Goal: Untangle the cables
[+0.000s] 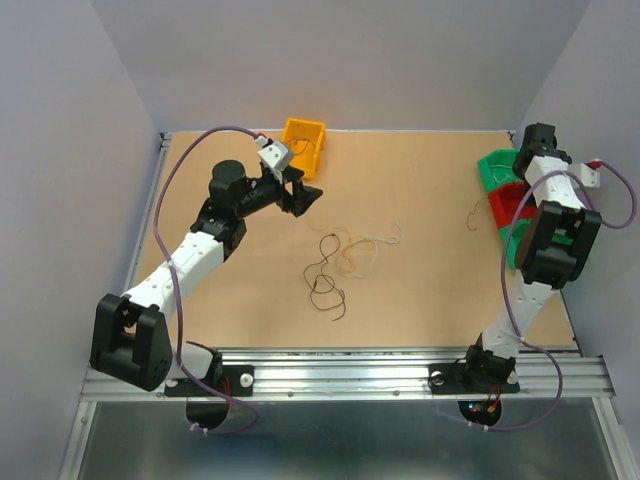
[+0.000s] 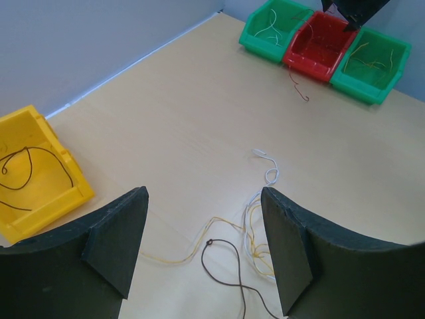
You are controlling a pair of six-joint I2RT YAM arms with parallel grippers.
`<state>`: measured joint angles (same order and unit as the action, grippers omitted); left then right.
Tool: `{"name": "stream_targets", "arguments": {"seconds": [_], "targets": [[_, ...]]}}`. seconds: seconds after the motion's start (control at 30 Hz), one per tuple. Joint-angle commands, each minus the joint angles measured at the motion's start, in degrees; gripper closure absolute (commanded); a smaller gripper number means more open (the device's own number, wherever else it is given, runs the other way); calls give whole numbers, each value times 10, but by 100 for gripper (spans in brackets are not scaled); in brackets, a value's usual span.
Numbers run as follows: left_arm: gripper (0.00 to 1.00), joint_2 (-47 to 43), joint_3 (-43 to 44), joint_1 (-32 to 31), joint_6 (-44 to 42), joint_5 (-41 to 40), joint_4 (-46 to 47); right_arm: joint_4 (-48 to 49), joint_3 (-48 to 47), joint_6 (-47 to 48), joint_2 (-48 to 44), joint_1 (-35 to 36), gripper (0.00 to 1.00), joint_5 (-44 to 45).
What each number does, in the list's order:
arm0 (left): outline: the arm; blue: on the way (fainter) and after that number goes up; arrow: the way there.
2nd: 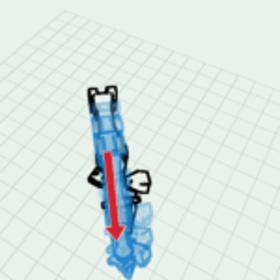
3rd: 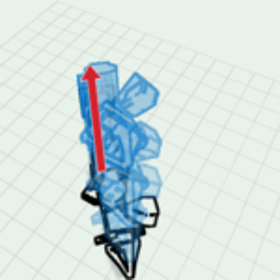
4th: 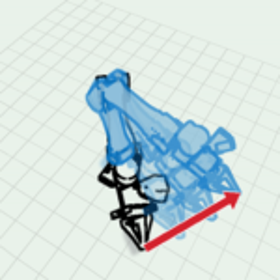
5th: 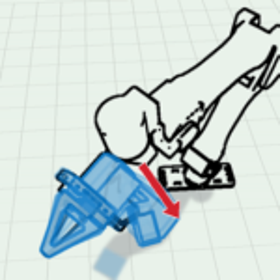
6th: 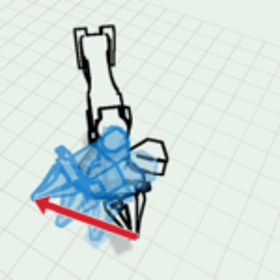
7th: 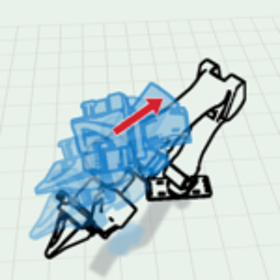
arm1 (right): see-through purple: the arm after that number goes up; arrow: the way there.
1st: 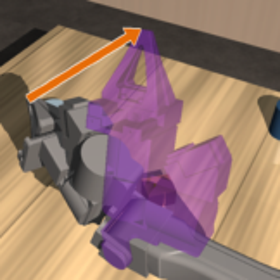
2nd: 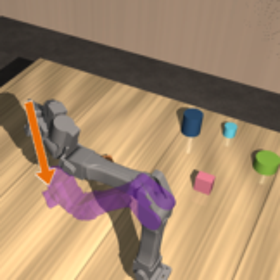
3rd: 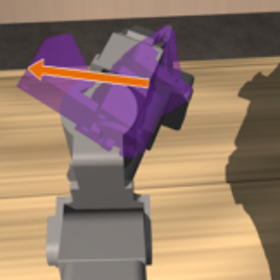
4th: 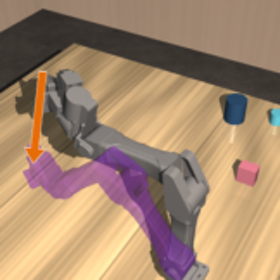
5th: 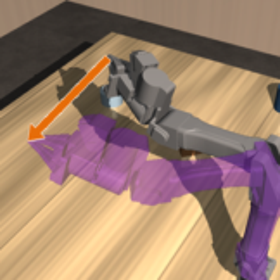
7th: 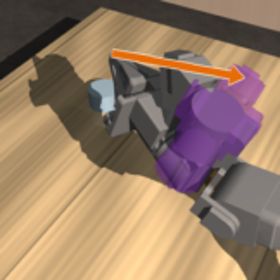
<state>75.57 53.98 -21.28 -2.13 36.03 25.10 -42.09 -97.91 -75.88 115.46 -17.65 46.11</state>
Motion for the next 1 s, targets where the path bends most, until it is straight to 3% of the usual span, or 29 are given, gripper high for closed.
{"name": "stream_targets", "arguments": {"seconds": [0.0,0.3,0.4,0.43,0.47,0.53,0.73,0.97], "targets": [[21,-17,0,-3,-7,13,30,-14,-42,27,-1,-5,31,36],[21,-12,2,-4,-7,14,29,-13,-21,52,-37,21,39,-1],[21,-17,-1,-3,-9,12,29,-11,-25,120,-38,52,32,-39],[21,-28,-7,-4,-13,5,29,-12,-10,220,-41,123,22,-4],[21,-31,-8,-4,-15,4,28,-12,0,221,-41,124,22,12],[21,-37,-12,-4,-16,-4,28,-11,25,238,-55,159,9,28],[21,-47,-21,-5,-19,-50,28,139,175,308,-117,188,4,-65],[21,-20,-6,-4,-9,-40,13,156,207,307,-102,188,4,-73]]}}
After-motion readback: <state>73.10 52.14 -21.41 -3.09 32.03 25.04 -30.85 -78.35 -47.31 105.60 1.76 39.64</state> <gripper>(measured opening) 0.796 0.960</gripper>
